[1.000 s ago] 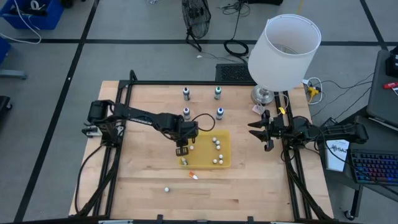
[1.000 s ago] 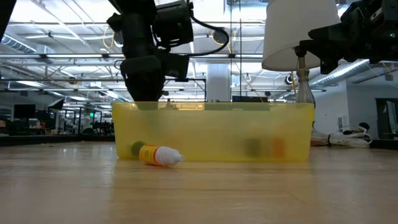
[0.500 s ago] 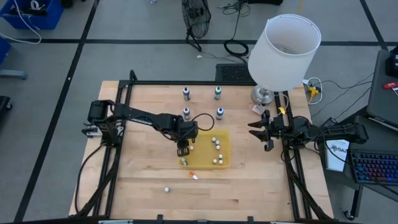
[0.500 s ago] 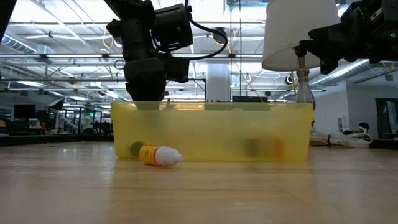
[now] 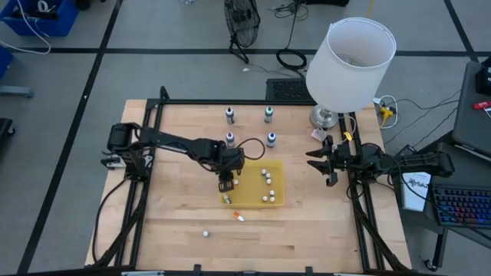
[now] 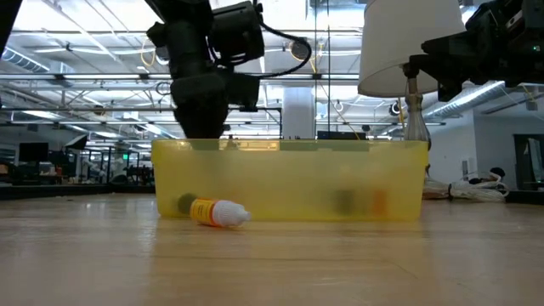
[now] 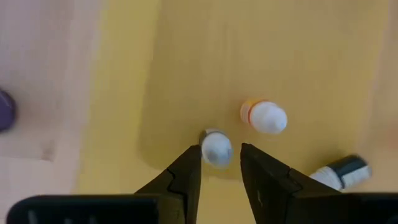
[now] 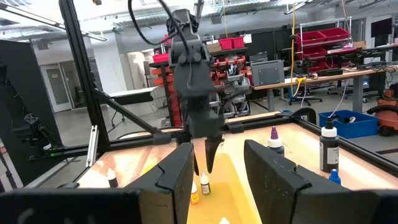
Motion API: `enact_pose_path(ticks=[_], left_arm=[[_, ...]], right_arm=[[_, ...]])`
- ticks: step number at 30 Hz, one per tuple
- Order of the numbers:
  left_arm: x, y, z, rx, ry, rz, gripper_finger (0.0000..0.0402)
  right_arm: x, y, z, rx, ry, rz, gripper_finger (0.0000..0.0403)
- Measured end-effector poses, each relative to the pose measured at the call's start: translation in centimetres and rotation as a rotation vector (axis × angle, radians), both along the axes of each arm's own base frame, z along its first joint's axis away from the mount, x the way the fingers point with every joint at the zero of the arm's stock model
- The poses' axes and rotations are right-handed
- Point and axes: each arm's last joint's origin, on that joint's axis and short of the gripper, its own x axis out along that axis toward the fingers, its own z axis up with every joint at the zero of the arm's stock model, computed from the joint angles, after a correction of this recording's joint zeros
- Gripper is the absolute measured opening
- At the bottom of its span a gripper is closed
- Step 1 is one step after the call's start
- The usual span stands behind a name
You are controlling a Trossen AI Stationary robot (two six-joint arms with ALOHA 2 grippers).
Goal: Pick & Place food coloring
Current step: Put the small red food coloring bottle into the yellow container, then put the small purple food coloring bottle into the yellow container
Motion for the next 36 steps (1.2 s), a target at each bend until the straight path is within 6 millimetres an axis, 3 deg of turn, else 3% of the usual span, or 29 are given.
enact_pose_path(ticks=[7, 10, 13, 16, 21, 25, 29, 36], left_arm=[[0.5, 0.5, 3.2, 0.023, -0.014, 0.009, 0.0123], [0.1, -0.2, 4.4, -0.015, 0.02, -0.024, 0.012], [-0.6, -2.5, 4.7, -0.132, 0.083, -0.106, 0.012], [-1.5, -5.9, 5.0, -0.161, 0.118, -0.218, 0.012], [-2.9, -13.0, 4.8, -0.104, 0.098, -0.427, 0.012], [-4.7, -17.3, 4.5, 0.033, 0.071, -0.49, 0.012], [-5.7, -19.3, 4.6, 0.068, 0.024, -0.387, 0.012], [-6.4, -20.8, 3.8, 0.048, 0.044, -0.24, 0.0135]], right_arm=[[0.0, 0.0, 0.0, 0.0, 0.001, 0.0, 0.013], [0.0, 0.0, 0.0, 0.0, 0.002, 0.0, 0.013], [0.0, 0.0, 0.0, 0.0, 0.0, 0.0, 0.013], [0.0, 0.0, 0.0, 0.0, 0.0, 0.0, 0.013], [0.0, 0.0, 0.0, 0.0, 0.005, 0.0, 0.013], [0.0, 0.0, 0.0, 0.0, 0.005, 0.0, 0.013], [0.0, 0.0, 0.0, 0.0, 0.004, 0.0, 0.013], [0.0, 0.0, 0.0, 0.0, 0.004, 0.0, 0.013]])
